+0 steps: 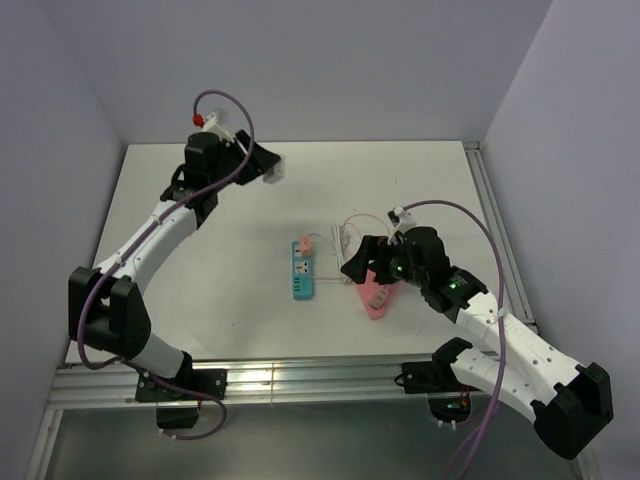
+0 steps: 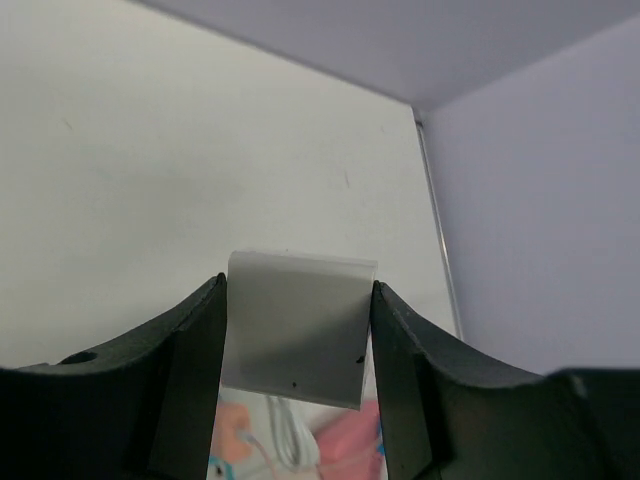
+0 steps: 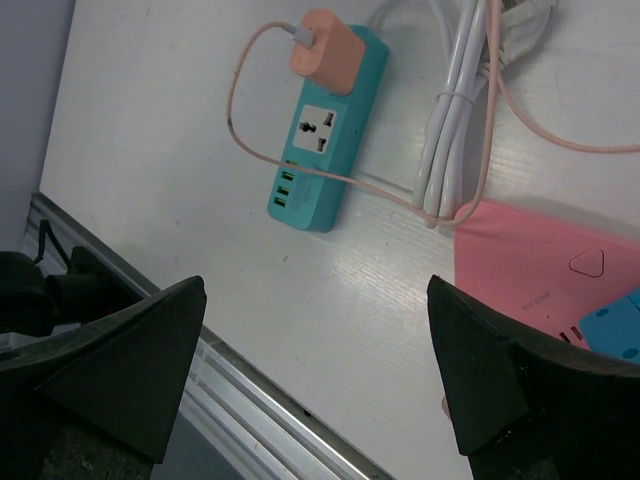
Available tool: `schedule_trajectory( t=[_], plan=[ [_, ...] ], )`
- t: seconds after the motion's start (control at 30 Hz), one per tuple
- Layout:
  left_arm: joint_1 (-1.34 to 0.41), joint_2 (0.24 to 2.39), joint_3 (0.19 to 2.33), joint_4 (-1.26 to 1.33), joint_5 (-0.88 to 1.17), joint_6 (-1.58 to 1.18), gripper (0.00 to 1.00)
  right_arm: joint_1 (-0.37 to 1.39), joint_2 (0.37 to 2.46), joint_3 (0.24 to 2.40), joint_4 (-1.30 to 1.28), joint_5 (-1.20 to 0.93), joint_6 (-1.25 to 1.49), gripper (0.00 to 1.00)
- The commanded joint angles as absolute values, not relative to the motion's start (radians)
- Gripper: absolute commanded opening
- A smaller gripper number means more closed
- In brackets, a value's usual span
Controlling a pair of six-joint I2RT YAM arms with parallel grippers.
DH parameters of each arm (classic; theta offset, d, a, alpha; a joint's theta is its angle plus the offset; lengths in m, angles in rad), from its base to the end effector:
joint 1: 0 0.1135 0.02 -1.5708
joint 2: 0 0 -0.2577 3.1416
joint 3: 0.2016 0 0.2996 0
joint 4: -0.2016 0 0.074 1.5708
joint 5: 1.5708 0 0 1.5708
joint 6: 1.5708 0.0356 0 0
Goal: Insert the plug
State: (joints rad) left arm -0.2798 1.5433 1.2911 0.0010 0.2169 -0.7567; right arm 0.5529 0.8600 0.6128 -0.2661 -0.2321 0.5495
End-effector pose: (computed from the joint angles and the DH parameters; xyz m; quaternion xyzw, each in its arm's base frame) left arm 0.3991 -0.1227 0.3289 -0.1211 0.7789 -0.3761 0.4870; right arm 0.2049 0.1361 0.2418 -0.0599 0.8575 0.3476 0.3745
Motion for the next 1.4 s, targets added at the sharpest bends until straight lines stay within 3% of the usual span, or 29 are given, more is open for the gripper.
schedule_trajectory(
  t=[0.0, 0.13, 0.27, 0.47, 0.7, 1.07, 1.37],
  plan=[
    [-0.354, 1.416, 1.217, 0.020, 0.172, -0.899, 0.00, 0.568, 0.810, 0.664, -0.244, -0.225, 0.539, 0.98],
    [-0.472, 1.325, 1.066, 0.145, 0.211, -1.014, 0.00, 0.604, 0.782, 0.686, -0.229, -0.172, 0.534, 0.95],
    [-0.505, 1.318, 1.000, 0.239, 0.522, -1.097, 0.00, 0.615, 0.735, 0.704, -0.224, -0.191, 0.528, 0.90],
    [-0.577, 1.356, 0.977, 0.298, 0.817, -1.100, 0.00, 0.615, 0.735, 0.733, -0.232, -0.294, 0.454, 0.85],
    [-0.641, 1.263, 0.901, 0.228, 0.695, -1.003, 0.00, 0.617, 0.747, 0.706, -0.126, -0.500, 0.500, 0.82],
    [-0.704, 1.246, 0.900, 0.155, 0.769, -0.864, 0.00, 0.617, 0.802, 0.741, -0.169, -0.586, 0.442, 0.80],
    [-0.710, 1.233, 0.877, 0.187, 0.801, -0.836, 0.00, 0.615, 0.816, 0.670, -0.041, -0.709, 0.554, 0.78]
  ],
)
